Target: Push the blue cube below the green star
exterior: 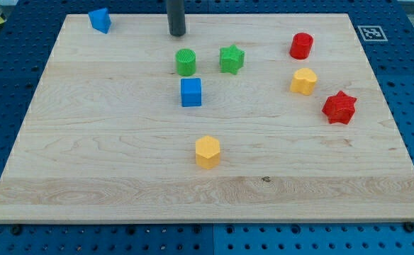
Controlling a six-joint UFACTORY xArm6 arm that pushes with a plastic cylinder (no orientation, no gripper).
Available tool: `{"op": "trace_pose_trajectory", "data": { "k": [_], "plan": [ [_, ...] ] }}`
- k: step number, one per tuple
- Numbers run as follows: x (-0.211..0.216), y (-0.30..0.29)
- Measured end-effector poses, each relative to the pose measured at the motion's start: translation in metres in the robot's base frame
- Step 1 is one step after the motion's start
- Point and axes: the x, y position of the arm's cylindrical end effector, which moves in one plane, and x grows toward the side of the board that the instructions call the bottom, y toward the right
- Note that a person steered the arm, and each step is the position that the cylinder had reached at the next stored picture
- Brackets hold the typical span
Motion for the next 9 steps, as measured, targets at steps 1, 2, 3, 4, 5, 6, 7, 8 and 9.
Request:
{"op": "trace_pose_trajectory", "data": {
  "k": [1, 2, 3, 4, 5, 6, 7, 8, 9],
  "plan": [
    [0.019, 0.009],
    [0.019, 0.009],
    [0.028, 0.009],
    [0.059, -0.026],
    [0.086, -0.057],
    [0.114, -0.065],
    [0.148, -0.05],
    [0.165, 0.004],
    [0.171, 0.082]
  ]
}}
